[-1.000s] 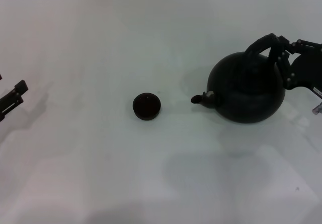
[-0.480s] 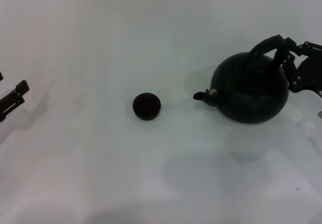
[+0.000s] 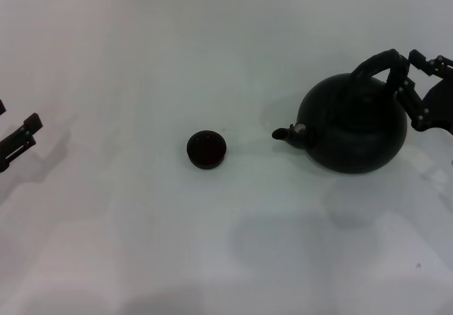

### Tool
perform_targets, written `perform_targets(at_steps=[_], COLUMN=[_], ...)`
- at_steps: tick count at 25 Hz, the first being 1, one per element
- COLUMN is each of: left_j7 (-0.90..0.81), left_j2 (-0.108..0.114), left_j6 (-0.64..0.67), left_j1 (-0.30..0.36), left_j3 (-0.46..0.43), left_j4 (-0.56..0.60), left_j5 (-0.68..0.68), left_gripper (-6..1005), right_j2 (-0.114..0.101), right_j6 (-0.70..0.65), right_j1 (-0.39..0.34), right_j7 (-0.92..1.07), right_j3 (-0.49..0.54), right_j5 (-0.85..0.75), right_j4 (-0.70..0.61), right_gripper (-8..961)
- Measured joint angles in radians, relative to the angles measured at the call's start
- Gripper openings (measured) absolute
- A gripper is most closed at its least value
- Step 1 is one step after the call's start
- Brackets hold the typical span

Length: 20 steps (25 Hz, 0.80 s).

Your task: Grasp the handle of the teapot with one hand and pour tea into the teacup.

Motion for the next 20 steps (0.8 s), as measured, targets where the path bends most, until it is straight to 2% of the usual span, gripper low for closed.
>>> perform_targets(at_steps=[4,9,12,17,20], left_j7=[0.0,0.0,0.0,0.001,0.001], left_j2=[0.0,0.0,0.0,0.0,0.0], left_j6=[0.0,0.0,0.0,0.021,0.023], left_j1=[0.0,0.001,0.002,0.005,0.008], left_j3=[-0.002,-0.004,-0.005,-0.006,-0.026], left_j4=[0.0,-0.001,-0.002,-0.002,0.0], left_j5=[0.0,0.0,0.0,-0.003,-0.012], left_gripper=[774,774,774,774,773], right_j2=[0.0,-0.002,-0.006,-0.009,-0.009], right_j6=[-0.016,-0.071,-0.088,-0.119,-0.152], right_j1=[0.001,-0.002,-0.013,-0.031,-0.047], right_j7=[0.007,0.025,0.056,0.06,0.06], right_j3=[0.003,0.003,0.002,0.009,0.061], right_j5=[0.028,0.066,0.061,0.063,0.064], right_j4=[0.009,0.037,0.043,0.09,0.128], right_gripper=[254,477,691,786,843])
